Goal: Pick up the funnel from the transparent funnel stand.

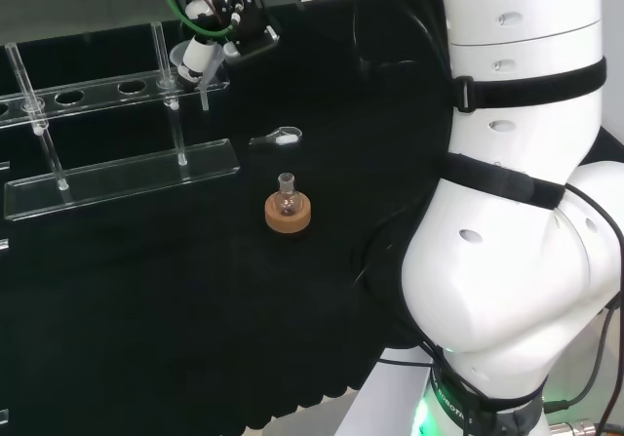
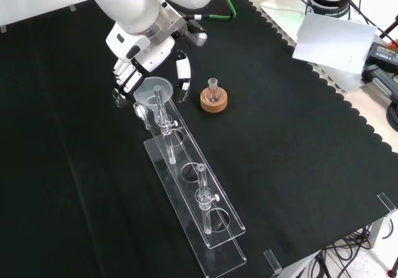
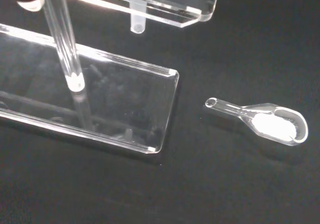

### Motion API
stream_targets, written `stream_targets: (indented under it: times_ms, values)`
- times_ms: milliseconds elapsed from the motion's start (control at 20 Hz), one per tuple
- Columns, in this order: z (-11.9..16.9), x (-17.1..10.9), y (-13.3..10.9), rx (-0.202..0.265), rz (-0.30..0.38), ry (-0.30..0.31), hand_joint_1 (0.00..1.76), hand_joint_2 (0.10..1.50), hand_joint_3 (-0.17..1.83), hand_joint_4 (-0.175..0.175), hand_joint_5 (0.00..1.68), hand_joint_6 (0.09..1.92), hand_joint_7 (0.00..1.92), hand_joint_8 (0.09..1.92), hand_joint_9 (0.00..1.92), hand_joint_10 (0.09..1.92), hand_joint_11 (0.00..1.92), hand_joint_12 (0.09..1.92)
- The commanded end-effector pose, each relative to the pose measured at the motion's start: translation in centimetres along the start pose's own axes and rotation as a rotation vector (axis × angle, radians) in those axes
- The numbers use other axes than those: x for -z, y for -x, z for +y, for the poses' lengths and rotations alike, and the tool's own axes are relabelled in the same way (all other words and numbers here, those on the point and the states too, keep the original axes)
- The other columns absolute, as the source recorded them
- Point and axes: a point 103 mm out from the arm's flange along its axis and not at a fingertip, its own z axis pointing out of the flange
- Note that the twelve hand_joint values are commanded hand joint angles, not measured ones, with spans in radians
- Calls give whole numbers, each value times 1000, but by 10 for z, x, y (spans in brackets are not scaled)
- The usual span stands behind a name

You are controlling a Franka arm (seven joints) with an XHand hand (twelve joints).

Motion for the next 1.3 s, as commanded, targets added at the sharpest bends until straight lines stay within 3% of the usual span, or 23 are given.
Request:
stream_targets:
  times_ms: [50,150,450,550,850,1300]
  values:
    - [2,-1,0,-13,-30,19,665,633,474,-23,303,87,204,730,455,719,320,1469]
    - [1,0,0,-28,-55,69,672,637,482,-30,360,87,277,730,516,689,313,1467]
    - [-14,18,-4,-86,-127,318,668,731,477,-41,615,118,687,712,881,547,402,1382]
    - [-19,29,-4,-89,-135,358,668,764,459,-41,672,190,775,705,964,508,445,1348]
    - [-40,64,0,-104,-182,383,687,813,437,-29,687,529,871,709,1059,458,484,1316]
    - [-89,96,12,-165,-213,340,696,819,443,-9,735,615,898,719,1080,463,513,1303]
